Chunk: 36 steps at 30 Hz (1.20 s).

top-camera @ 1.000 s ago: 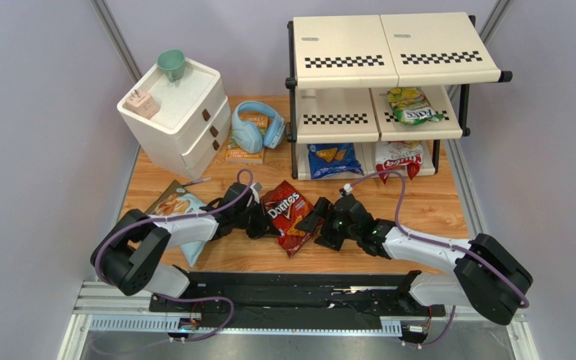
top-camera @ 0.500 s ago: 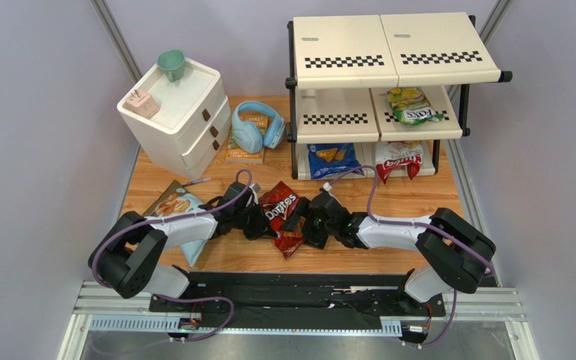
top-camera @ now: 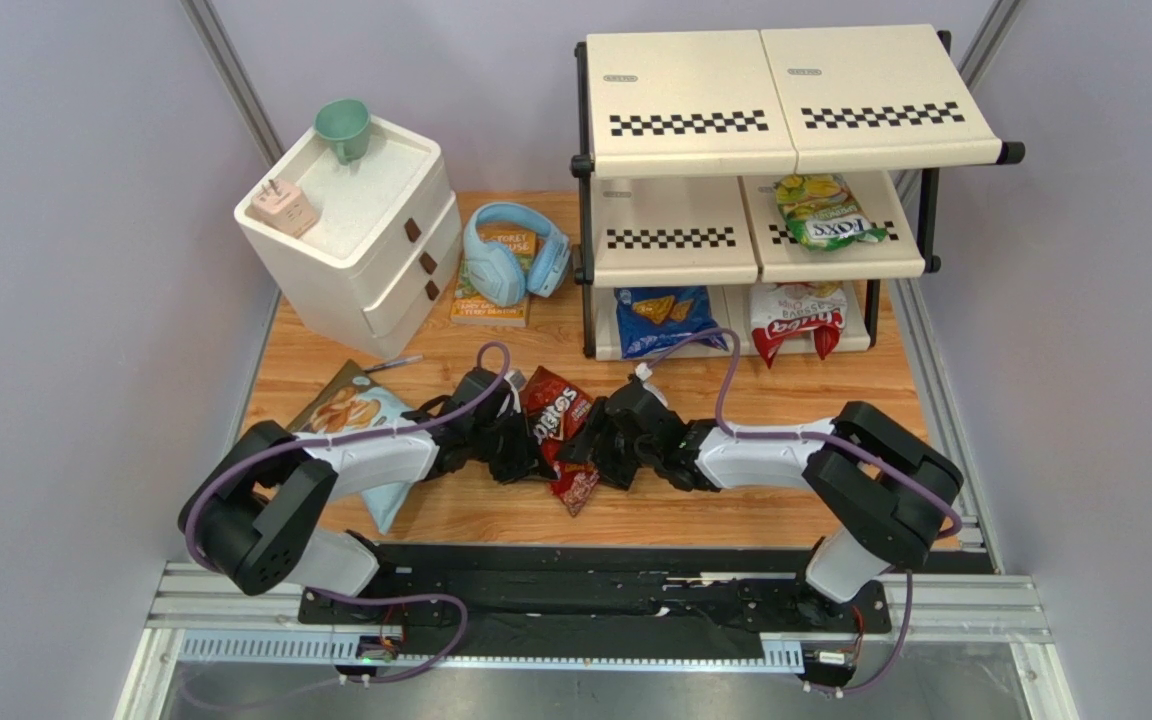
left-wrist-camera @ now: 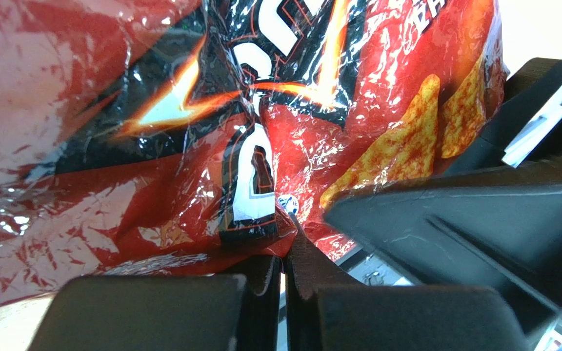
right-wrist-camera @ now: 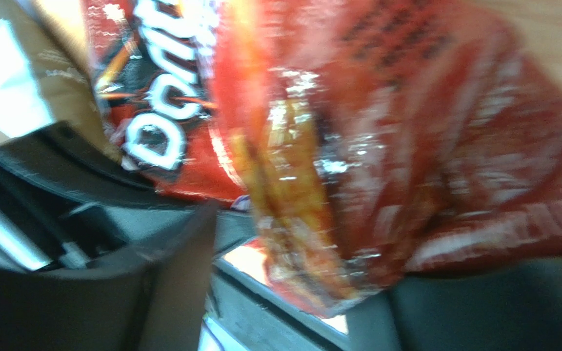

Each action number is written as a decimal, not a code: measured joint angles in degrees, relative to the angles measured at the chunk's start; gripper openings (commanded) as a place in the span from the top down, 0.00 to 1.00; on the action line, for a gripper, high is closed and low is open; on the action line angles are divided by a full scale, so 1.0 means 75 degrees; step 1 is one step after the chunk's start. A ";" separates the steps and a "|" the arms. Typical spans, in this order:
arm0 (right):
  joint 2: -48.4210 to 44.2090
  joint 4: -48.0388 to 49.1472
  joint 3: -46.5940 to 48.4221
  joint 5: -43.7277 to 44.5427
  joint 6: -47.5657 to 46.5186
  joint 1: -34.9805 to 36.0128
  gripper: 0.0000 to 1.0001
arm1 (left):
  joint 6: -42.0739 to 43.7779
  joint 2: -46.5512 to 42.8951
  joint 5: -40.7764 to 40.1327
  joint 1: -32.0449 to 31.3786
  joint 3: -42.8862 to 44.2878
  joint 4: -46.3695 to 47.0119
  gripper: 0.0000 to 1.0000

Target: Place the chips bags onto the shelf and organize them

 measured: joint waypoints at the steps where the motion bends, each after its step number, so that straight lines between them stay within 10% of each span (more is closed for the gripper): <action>1: 0.0020 -0.0061 -0.0006 0.0029 -0.0017 0.0006 0.56 | 0.0000 0.0003 -0.0009 -0.0003 0.0003 -0.0003 1.00; 5: 0.0003 -0.0233 -0.0087 0.0221 -0.0023 0.0006 0.55 | -0.0003 0.0003 -0.0032 -0.0006 0.0003 -0.0020 1.00; 10: -0.0082 0.0017 -0.0154 0.0224 -0.0052 0.0000 0.18 | 0.0000 0.0003 -0.0026 -0.0012 0.0003 0.0015 1.00; 19: 0.0312 0.1373 -0.0239 0.0067 0.0003 -0.0023 0.16 | 0.0102 0.0000 0.0122 -0.0012 0.0003 0.0038 1.00; 36: 0.1137 0.2486 -0.0408 -0.0195 0.0280 -0.0087 0.92 | 0.0382 -0.0251 0.0175 -0.0076 0.0015 -0.0262 0.98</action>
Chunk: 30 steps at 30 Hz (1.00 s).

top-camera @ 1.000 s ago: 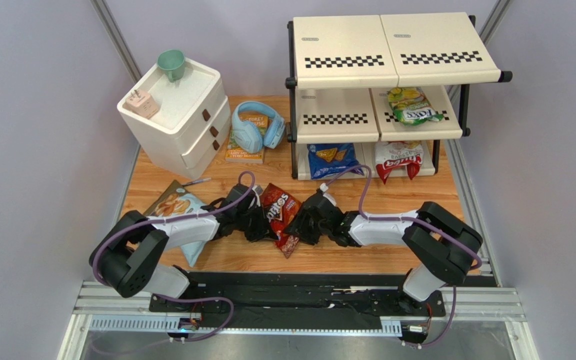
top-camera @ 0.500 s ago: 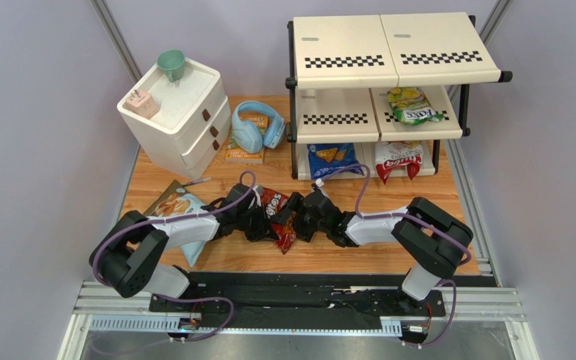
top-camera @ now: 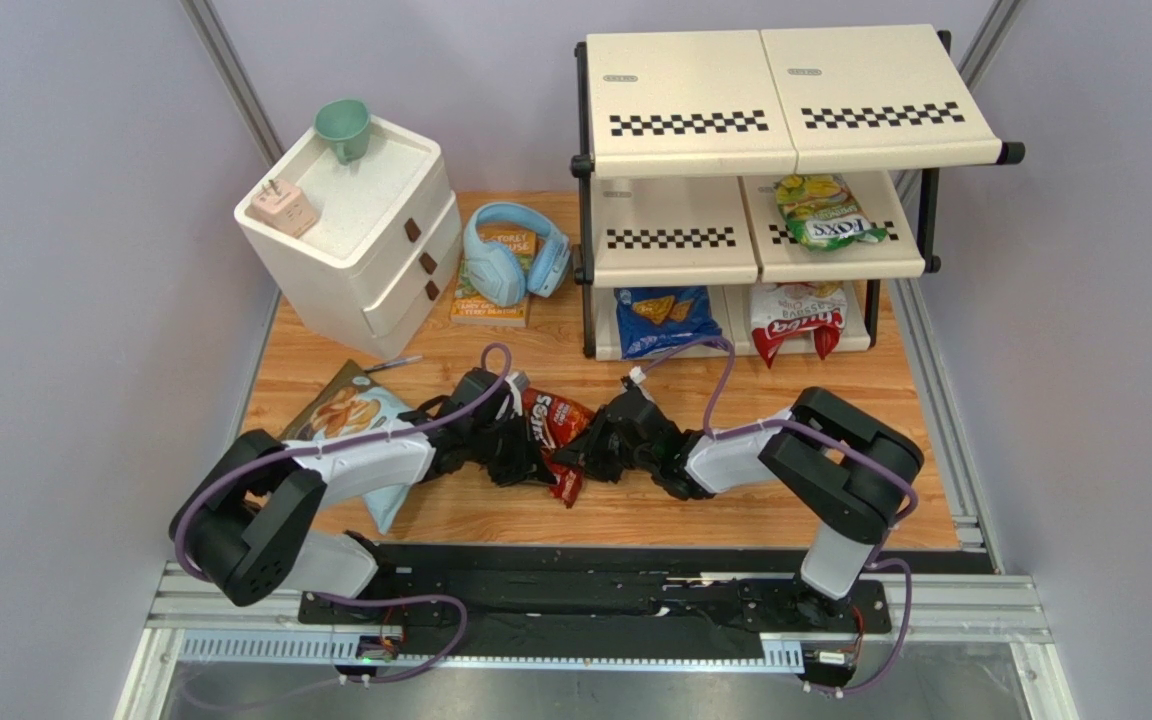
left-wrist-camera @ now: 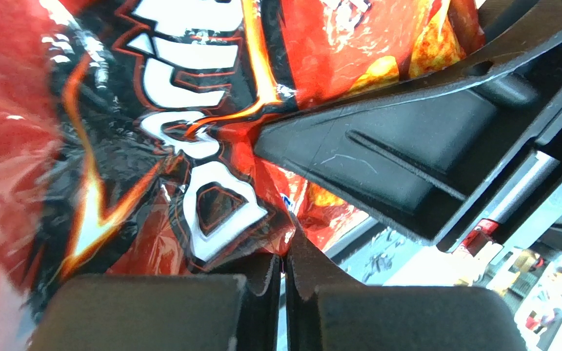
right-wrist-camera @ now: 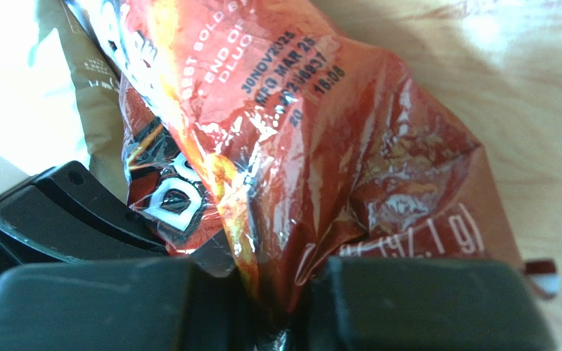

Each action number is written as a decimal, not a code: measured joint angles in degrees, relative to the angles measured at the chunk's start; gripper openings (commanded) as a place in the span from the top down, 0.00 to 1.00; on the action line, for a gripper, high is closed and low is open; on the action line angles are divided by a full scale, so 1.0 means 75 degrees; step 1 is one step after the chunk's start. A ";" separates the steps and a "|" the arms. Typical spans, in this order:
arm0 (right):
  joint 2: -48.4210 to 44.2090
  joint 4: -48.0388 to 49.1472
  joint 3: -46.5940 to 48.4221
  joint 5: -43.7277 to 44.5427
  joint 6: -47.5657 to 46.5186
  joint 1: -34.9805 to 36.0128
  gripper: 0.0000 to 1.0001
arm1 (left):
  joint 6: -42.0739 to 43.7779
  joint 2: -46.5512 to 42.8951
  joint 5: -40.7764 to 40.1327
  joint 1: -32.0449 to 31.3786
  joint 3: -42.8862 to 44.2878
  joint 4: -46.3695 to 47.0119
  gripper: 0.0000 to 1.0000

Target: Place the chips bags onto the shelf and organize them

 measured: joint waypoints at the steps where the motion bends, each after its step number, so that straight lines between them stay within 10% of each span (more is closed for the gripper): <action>1: -0.0038 -0.0017 -0.0026 -0.0015 -0.0020 0.0000 0.92 | 0.0029 -0.0038 -0.0009 -0.0003 0.0023 -0.0102 0.86; 4: -0.0379 -0.0277 -0.0236 -0.0050 -0.0131 0.0000 0.92 | 0.0160 -0.0315 -0.0070 0.0003 0.0178 -0.0673 0.46; 8: -0.1294 -0.1250 -0.0504 0.0020 -0.0510 -0.0017 0.99 | 0.0495 -0.1122 -0.0548 0.0082 0.0565 -0.1781 0.31; 18: -0.5275 -0.3911 -0.1320 0.0382 -0.1265 -0.0557 1.00 | 0.0828 -0.2841 -0.1763 0.0490 0.1358 -0.3270 0.31; 30: -0.6814 -0.6924 0.1384 0.0586 -0.2573 -0.1425 1.00 | 0.0597 -0.2562 -0.1813 0.0495 0.1113 -0.3156 0.32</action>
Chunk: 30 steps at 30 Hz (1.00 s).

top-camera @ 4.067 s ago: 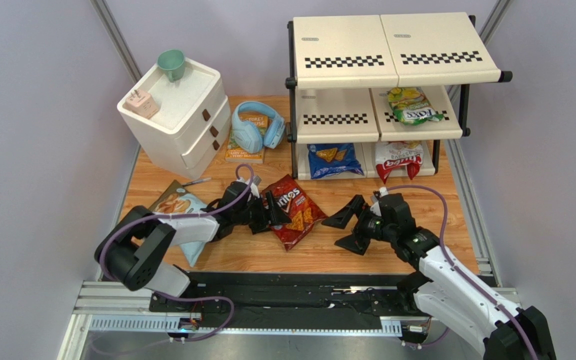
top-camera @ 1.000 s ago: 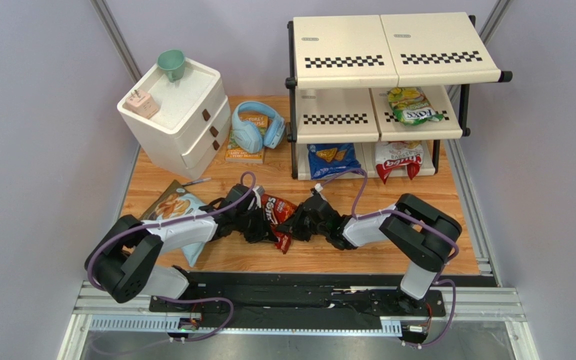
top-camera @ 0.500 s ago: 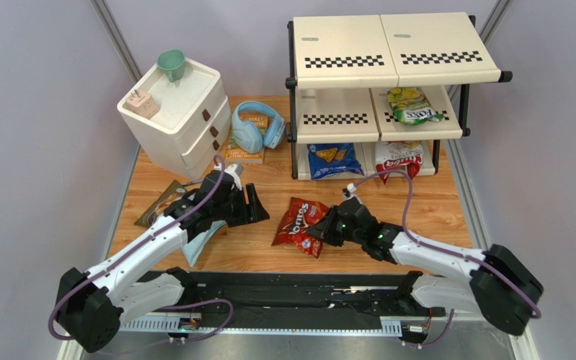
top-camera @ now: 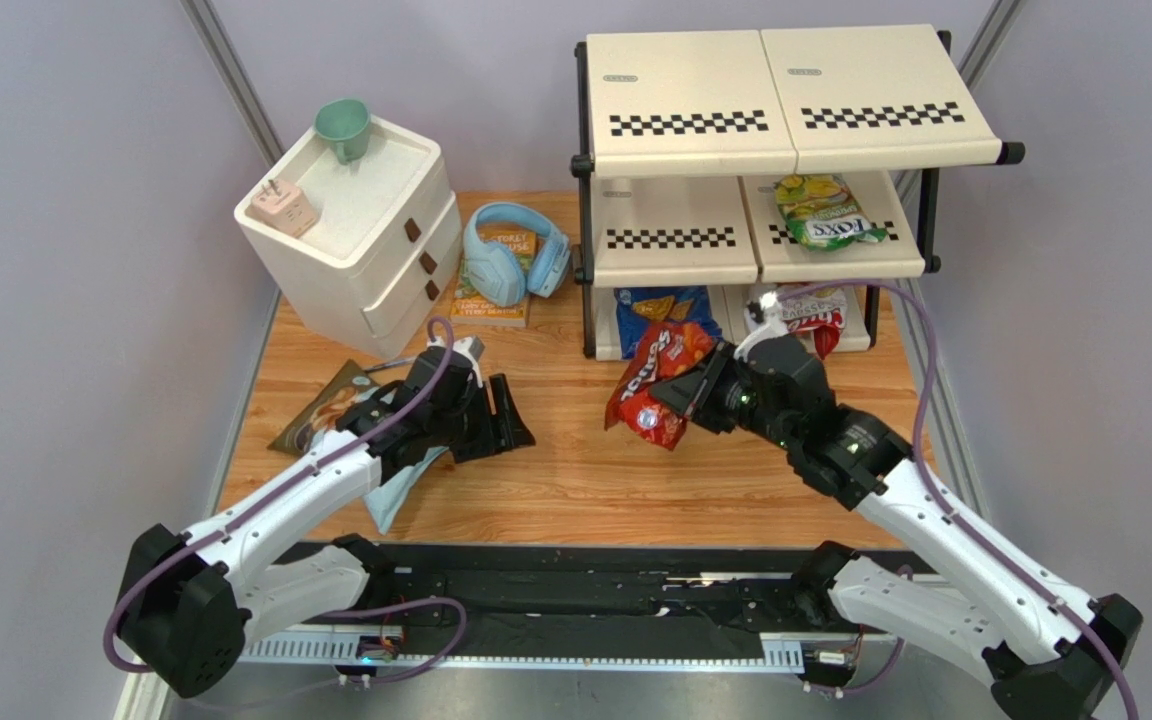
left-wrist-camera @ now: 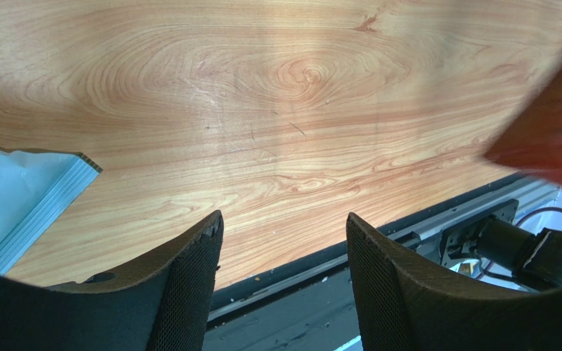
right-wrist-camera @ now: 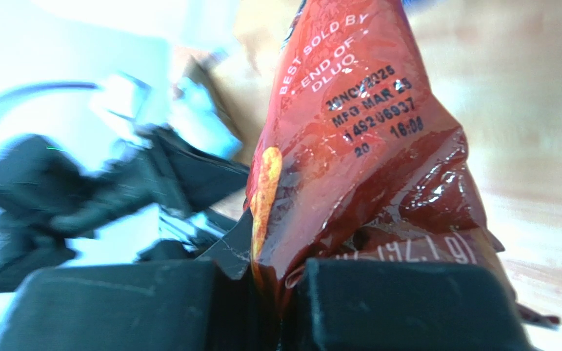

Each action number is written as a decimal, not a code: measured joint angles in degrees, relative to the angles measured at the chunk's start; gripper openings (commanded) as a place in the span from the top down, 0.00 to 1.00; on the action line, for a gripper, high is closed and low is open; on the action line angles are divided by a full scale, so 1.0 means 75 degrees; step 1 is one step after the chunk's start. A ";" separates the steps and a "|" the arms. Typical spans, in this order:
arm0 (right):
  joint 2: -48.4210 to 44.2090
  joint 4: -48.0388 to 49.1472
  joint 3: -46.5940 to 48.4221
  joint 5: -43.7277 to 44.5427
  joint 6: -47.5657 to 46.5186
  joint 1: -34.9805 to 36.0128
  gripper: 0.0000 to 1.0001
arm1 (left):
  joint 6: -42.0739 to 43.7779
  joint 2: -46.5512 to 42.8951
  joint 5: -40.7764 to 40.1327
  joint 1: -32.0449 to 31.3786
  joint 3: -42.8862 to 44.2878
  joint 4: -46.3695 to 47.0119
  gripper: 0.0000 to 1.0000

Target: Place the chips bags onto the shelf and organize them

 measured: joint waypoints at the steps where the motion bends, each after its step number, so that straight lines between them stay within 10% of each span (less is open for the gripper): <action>1: 0.0003 -0.0201 0.0393 0.0119 -0.0134 -0.0058 1.00 | -0.0035 -0.0032 0.0000 0.0000 -0.0029 0.0009 0.32; 12: 0.0688 -0.0370 0.2754 0.0102 -0.0997 -0.1690 1.00 | -0.0090 0.0271 0.0122 0.0000 -0.0032 0.0166 0.34; 30: 0.2314 0.2736 0.2436 0.0189 0.0562 -0.2174 1.00 | 0.0006 0.0274 0.0149 0.0000 -0.0108 0.0012 0.34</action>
